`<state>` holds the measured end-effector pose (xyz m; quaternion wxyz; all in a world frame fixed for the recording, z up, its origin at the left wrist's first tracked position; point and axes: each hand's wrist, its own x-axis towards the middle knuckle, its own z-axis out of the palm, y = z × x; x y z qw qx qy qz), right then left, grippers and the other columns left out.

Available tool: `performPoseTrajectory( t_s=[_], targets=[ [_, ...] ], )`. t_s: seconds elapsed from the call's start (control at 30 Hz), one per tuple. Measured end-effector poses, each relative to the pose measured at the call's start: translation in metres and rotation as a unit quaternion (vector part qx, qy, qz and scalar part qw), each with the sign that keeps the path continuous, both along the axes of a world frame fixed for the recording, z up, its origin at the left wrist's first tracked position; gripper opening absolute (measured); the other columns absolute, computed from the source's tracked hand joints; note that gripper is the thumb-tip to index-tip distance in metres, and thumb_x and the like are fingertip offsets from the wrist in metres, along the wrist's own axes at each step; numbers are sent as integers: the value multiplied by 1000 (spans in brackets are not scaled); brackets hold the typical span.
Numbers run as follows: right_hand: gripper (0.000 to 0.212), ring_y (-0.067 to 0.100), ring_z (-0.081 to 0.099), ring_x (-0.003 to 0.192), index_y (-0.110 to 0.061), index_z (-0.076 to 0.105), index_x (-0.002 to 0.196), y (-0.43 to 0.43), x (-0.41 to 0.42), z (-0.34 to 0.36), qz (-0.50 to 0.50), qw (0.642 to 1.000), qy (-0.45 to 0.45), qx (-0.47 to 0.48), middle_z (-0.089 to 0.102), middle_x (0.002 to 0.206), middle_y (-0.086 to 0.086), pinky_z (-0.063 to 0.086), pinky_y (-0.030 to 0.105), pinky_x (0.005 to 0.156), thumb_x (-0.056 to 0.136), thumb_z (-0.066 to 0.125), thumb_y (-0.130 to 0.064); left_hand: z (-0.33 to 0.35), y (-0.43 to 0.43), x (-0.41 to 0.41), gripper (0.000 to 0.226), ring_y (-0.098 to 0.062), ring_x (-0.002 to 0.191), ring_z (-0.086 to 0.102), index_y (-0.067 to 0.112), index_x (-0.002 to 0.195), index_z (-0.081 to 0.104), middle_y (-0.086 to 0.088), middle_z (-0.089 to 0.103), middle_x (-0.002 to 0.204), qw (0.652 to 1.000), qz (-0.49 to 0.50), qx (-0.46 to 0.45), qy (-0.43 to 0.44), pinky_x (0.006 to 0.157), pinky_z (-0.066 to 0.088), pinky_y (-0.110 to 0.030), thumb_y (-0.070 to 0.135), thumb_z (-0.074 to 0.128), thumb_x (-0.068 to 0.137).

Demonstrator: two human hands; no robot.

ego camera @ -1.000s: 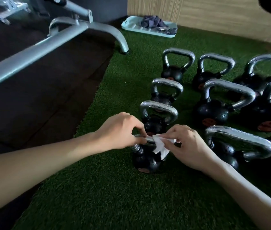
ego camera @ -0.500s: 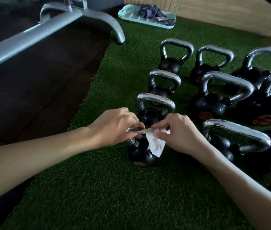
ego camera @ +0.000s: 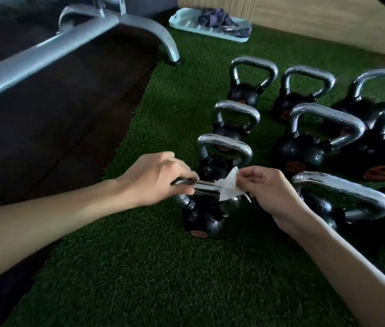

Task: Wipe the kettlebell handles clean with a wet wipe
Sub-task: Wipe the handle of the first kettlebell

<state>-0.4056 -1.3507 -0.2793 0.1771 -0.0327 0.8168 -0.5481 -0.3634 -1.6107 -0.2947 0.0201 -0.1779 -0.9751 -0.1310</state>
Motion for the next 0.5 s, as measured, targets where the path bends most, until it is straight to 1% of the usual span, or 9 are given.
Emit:
performPoseTrajectory(
  t_s=[0.07,0.17,0.23,0.3,0.33,0.37,0.43,0.47,0.5],
  targets=[
    [7,8,68,77,-26,79,88,0,2,-4,12,999,8,34,77,81,-3,51,29,78,92,74,-27,0,0,1,44,18,82,36,44,126,66,27,66,123,1000,2,0,-1,57,24,-12,68,54,91],
    [14,8,66,76,-34,79,89,3,3,-4,50,990,33,128,76,84,-2,49,29,71,96,68,-29,-1,1,0,44,19,83,37,44,127,67,26,66,124,1000,8,11,-2,59,27,-12,66,57,90],
    [16,-1,60,61,-35,78,92,4,3,0,63,976,82,194,74,81,-5,45,19,55,96,66,-25,-1,3,1,45,18,81,37,44,126,67,26,66,124,1000,3,16,-1,59,29,-13,68,55,90],
    [13,-6,59,57,-33,78,92,2,2,5,53,966,156,201,73,75,-10,38,9,48,95,69,-24,0,4,2,41,17,80,37,44,124,68,27,67,121,1000,-2,15,4,59,28,-13,65,57,91],
    [11,-7,61,60,-31,78,92,0,1,6,39,971,166,167,74,75,-10,40,7,51,94,70,-24,0,4,2,38,17,80,37,44,123,68,28,67,119,1000,-1,16,6,59,27,-12,62,60,91],
    [10,-5,62,60,-29,77,93,-3,0,6,21,986,137,96,75,75,-9,41,7,52,95,70,-22,0,3,2,36,16,80,38,44,122,68,28,67,118,1000,-1,18,9,59,27,-12,60,62,91],
    [9,2,55,53,-21,76,95,-10,0,10,-17,997,0,-74,73,74,-4,40,11,48,95,68,-14,1,2,2,34,15,79,39,45,122,68,29,68,115,1000,-2,18,9,60,27,-11,58,63,91],
    [10,4,50,51,-17,75,96,-12,1,11,-31,990,-56,-123,71,75,-1,37,13,45,95,67,-11,1,1,2,34,14,78,39,45,122,68,29,68,115,1000,-2,16,9,61,28,-11,58,62,91],
    [10,4,47,50,-15,74,97,-12,2,9,-38,986,-85,-138,69,75,0,34,14,44,95,66,-9,1,0,2,35,13,78,39,43,122,69,28,68,116,1000,-1,15,10,61,28,-11,59,61,91]
  ],
)
